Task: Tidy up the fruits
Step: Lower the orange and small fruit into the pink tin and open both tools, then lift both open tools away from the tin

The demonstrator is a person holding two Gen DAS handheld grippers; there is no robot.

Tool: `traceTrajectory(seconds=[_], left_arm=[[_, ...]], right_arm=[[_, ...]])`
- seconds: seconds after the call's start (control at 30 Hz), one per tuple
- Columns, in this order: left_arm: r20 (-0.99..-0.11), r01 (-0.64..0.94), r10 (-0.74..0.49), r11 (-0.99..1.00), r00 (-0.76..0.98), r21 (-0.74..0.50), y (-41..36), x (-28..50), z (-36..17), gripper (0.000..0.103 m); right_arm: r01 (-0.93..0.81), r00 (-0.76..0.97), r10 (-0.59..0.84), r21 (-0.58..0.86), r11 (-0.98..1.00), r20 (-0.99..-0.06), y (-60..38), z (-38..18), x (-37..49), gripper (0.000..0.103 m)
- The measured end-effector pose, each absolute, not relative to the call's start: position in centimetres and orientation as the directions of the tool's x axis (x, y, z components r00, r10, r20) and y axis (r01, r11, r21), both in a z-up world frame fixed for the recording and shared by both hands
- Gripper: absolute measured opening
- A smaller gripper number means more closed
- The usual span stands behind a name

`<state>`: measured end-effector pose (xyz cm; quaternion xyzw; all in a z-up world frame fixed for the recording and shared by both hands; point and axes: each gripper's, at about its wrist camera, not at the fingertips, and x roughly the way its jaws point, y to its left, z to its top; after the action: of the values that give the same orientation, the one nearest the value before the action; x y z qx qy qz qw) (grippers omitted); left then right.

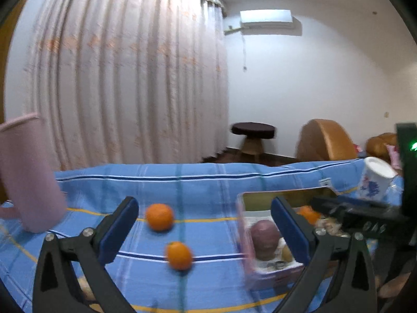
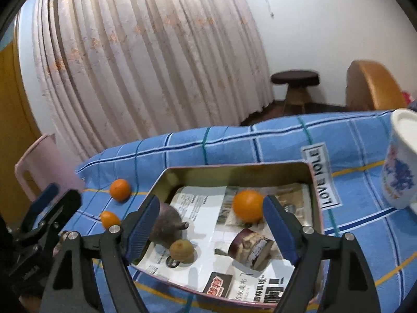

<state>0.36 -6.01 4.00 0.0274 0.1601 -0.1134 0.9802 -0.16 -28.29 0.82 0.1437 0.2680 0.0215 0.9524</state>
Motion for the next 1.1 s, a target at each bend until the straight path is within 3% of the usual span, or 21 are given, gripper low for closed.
traceTrajectory(seconds=[0.3, 0.57, 0.8, 0.9, 1.0, 1.1], left_arm=[[-0.196, 0.121, -0.094, 0.983, 0.976, 0.135, -4.7, -2.2, 3.4, 0.103], [-0.117, 0.08, -0.07, 0.993, 0.991, 0.083, -2.1, -4.7, 3.9, 0.103], [-0.189, 0.122, -0.111, 0.991, 0.976, 0.05, -0.9, -4.6, 3.6, 0.103], [-0.331, 0.157, -0.139, 0.987, 0.933, 0.027, -0.6, -3.5, 2.7, 0.103], [-0.282, 0.152, -0.136, 0.988, 0.95, 0.036, -0.6, -4.8, 2.9, 0.103], [-0.299, 0.174, -0.151, 0.983, 0.942, 0.053, -1.0, -5.4, 2.6, 0.103]], right_arm=[[0.135, 0.936, -0.086, 0.122, 0.983, -0.34, -25.6, 2.8, -3.5, 0.083], [0.193, 0.947, -0.18, 0.024, 0.981, -0.266, -23.2, 3.2, -5.4, 0.083], [0.194, 0.947, -0.19, -0.01, 0.981, -0.259, -21.5, 3.1, -6.5, 0.083], [0.197, 0.95, -0.191, -0.002, 0.98, -0.246, -21.3, 3.0, -7.2, 0.083], [0.201, 0.953, -0.198, -0.007, 0.979, -0.232, -21.0, 3.2, -7.8, 0.083], [0.203, 0.95, -0.199, -0.01, 0.979, -0.241, -20.6, 3.1, -8.0, 0.083]])
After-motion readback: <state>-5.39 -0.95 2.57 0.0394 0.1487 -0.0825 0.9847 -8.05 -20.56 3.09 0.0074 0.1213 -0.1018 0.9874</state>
